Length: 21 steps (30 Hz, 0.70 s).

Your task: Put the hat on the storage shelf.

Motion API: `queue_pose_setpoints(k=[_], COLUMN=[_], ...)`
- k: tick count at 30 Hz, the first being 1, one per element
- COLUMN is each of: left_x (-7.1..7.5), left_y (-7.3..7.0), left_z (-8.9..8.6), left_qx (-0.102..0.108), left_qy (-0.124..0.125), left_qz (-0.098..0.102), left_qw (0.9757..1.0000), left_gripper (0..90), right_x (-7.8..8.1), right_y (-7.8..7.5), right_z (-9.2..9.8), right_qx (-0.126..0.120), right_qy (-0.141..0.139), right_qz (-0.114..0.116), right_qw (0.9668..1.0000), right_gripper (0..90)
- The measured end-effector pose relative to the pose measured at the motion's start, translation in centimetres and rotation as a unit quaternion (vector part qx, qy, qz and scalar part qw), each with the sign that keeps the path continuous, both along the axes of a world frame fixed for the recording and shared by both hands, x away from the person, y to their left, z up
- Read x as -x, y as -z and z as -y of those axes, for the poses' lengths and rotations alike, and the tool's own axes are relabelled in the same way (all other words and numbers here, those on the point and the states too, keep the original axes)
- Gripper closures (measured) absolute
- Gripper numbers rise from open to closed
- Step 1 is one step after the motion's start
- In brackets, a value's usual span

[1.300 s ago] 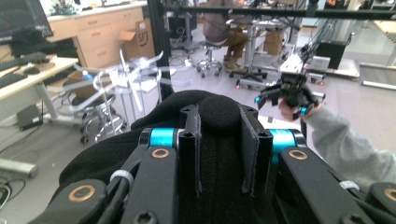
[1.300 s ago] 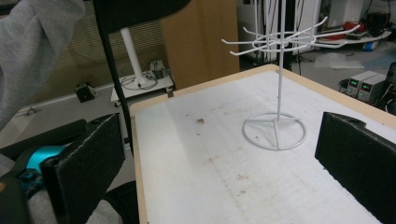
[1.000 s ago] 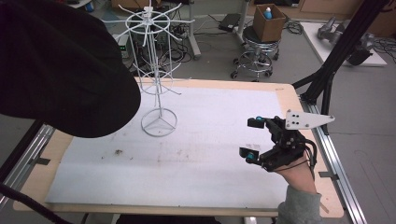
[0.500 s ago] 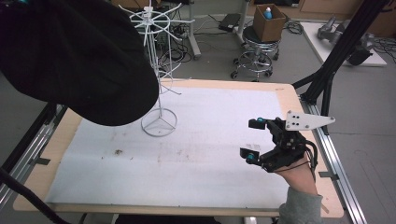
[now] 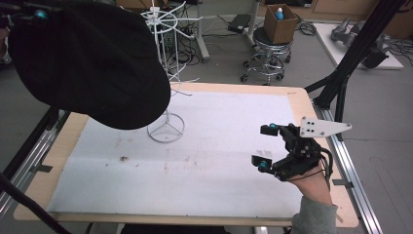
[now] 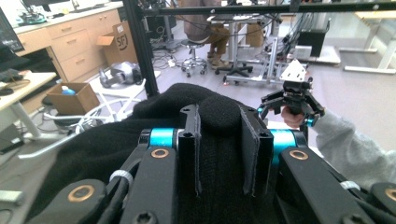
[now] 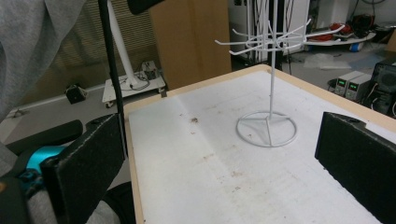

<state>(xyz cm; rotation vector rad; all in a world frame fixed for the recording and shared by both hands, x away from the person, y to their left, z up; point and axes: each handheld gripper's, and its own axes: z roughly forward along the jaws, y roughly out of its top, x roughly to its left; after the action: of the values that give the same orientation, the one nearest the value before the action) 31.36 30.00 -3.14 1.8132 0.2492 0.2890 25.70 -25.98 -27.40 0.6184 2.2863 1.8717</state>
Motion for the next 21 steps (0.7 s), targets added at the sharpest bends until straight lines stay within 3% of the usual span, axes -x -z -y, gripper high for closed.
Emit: queue_pose_setpoints(k=[2, 5, 8, 21], left_x=[-0.1, -0.3, -0.4, -1.3], left_y=[0.6, 1.4, 2.3, 6.9], left_z=[-0.1, -0.4, -0.6, -1.0], left_qx=[-0.012, -0.008, -0.020, -0.036], left_qy=[-0.006, -0.006, -0.011, -0.020], left_qz=[-0.004, -0.014, -0.022, -0.057], left_qw=[0.9999, 0.9998, 0.9995, 0.9975], left_gripper=[71.6, 71.5, 71.4, 71.2], right_x=[-0.1, -0.1, -0.2, -0.3], right_y=[0.1, 0.1, 0.1, 0.3], right_z=[0.0, -0.1, -0.2, -0.3], right_qx=[0.000, 0.001, 0.003, 0.004], right_qy=[0.000, 0.000, -0.001, -0.004], right_qz=[-0.002, -0.003, -0.001, -0.003], right_qw=[1.0000, 1.0000, 1.0000, 1.0000], right_gripper=[0.7, 0.7, 0.7, 0.7])
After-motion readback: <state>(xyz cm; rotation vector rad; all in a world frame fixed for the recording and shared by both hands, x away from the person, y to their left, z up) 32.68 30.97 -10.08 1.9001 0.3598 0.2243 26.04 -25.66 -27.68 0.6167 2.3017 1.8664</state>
